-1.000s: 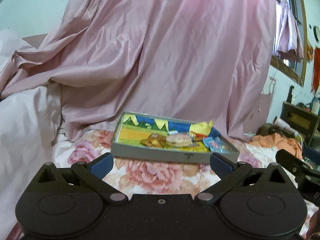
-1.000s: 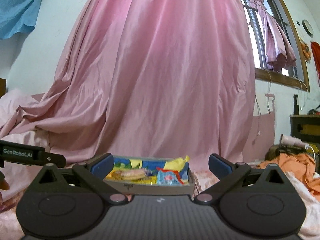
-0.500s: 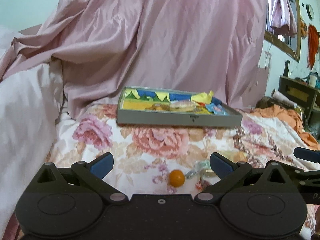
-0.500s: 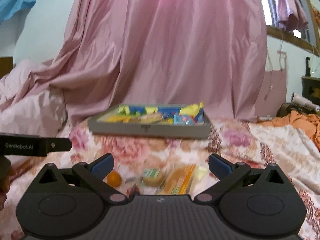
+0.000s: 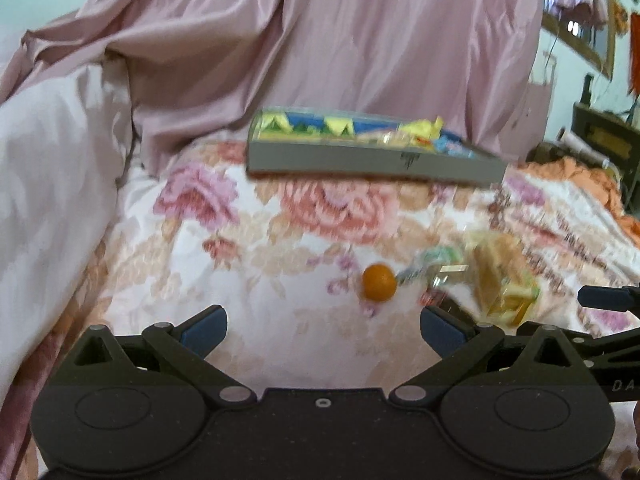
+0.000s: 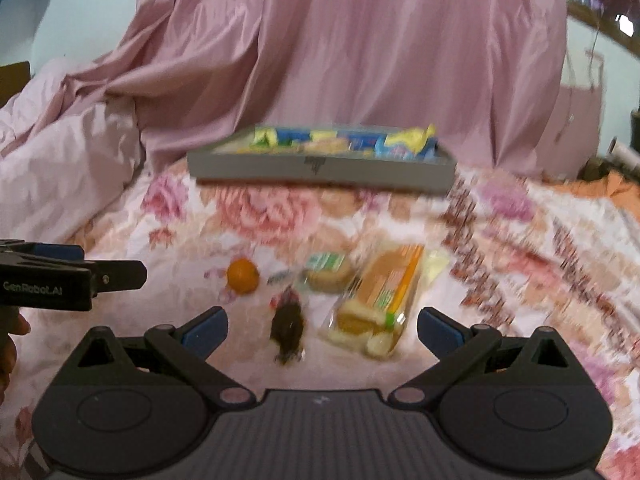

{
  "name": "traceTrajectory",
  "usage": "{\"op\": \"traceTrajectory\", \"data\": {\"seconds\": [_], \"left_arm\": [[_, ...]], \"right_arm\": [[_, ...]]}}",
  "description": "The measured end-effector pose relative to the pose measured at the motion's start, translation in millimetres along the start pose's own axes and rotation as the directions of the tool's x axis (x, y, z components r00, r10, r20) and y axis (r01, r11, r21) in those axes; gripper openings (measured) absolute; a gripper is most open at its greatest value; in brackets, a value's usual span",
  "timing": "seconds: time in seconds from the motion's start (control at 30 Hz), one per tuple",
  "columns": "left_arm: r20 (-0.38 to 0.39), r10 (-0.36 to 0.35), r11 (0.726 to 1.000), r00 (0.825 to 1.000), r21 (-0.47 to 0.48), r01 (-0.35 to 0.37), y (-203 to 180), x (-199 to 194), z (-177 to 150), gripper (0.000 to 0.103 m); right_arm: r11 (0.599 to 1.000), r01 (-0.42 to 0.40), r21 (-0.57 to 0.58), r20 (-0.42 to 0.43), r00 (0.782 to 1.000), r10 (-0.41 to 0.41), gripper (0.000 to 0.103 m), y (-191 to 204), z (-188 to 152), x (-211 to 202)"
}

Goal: Organize snacks
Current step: 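Withdraw both tools from the tray back over the remaining snacks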

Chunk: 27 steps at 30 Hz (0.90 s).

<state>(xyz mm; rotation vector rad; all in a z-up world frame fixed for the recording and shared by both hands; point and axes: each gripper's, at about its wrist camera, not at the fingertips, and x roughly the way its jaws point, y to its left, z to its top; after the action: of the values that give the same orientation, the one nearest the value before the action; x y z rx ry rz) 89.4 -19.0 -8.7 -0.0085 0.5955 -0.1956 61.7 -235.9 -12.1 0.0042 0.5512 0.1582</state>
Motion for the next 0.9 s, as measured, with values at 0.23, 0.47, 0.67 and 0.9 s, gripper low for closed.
{"op": "traceTrajectory", "data": {"seconds": [0.23, 0.47, 0.67, 0.9], "left_arm": [[-0.061, 0.014, 1.000, 0.998, 0.005, -0.014, 4.2, 10.1, -6.7, 0.102], [-0.093, 0.025, 1.000, 0.995, 0.009, -0.024, 8.0, 18.7, -9.6, 0.102], [-0.089, 0.023, 1.000, 0.996, 0.001, -0.023, 11.5, 24.5, -11.7, 0.102], [-0.088, 0.018, 1.000, 0.996, 0.002, -0.018, 14.1, 37.1, -8.1, 0.102]], "right_arm": [[0.999, -0.036, 0.008, -0.101, 0.994, 0.037, 0.103, 6.1, -12.4, 22.5], [0.997, -0.070, 0.010, -0.129, 0.989, 0.071, 0.102, 11.1, -16.7, 33.9], [0.996, -0.091, 0.016, -0.140, 0.986, 0.093, 0.098, 13.5, -18.9, 41.4], [0.995, -0.099, -0.017, -0.113, 0.989, 0.096, 0.094, 16.3, -20.5, 52.2]]}}
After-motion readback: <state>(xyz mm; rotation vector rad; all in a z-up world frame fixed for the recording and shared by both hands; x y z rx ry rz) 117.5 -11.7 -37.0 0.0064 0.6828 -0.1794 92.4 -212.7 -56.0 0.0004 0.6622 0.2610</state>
